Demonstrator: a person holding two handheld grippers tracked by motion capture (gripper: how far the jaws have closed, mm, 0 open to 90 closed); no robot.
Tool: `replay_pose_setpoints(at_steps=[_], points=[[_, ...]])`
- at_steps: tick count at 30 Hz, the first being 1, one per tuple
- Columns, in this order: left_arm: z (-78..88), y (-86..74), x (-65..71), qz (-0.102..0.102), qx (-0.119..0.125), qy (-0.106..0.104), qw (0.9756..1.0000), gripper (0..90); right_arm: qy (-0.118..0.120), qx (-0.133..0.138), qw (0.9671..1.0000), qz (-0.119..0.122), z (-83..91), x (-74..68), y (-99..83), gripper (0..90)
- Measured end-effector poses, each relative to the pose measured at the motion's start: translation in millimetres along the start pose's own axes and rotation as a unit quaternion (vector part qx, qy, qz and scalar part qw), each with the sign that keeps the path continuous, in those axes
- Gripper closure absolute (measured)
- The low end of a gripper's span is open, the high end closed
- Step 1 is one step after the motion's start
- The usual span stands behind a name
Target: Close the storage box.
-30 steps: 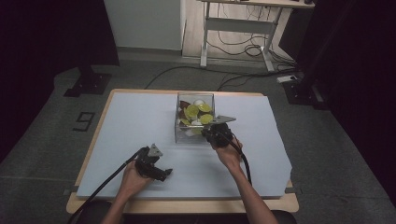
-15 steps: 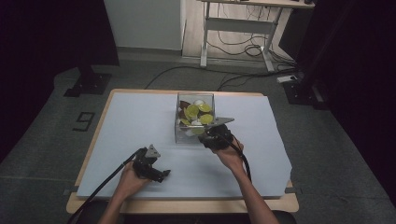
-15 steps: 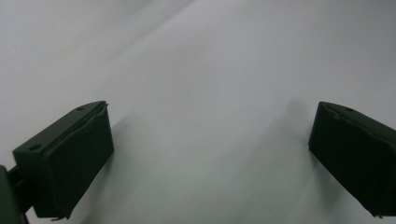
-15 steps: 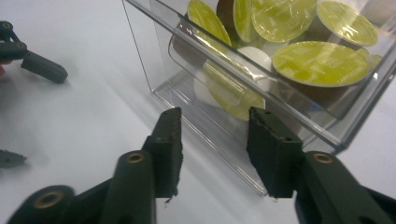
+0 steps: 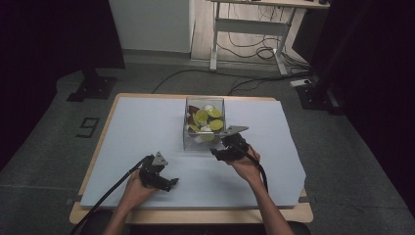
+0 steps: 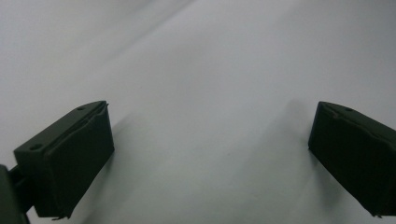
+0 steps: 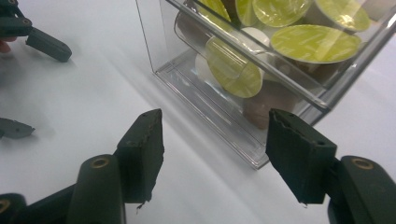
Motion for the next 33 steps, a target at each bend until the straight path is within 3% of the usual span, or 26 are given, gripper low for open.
replay_pose_setpoints(at_steps=[9,23,33], points=[[2.7,-3.2,2.5,0.004,0.002,0.004,1.0,1.3,-0.01,-0.001,0.9999,0.011,8.9,1.3,-1.5,29.3],[3.7,-4.8,2.9,0.004,0.004,0.002,1.0,1.4,-0.024,-0.006,0.9997,-0.005,19.0,11.0,-11.9,14.7],[3.6,-4.9,2.9,0.004,0.005,0.003,1.0,1.4,-0.038,-0.015,0.9992,-0.006,28.9,18.4,-23.5,12.5]])
Point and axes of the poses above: each handheld gripper's, and its own axes: z roughly backward along the jaws, y roughly out of its top, x roughly to its right, the point moved 1 cm from there along -z, roughly forward along the jaws, and after that the axes turned 11 degrees about -y, right-handed, at the moved point
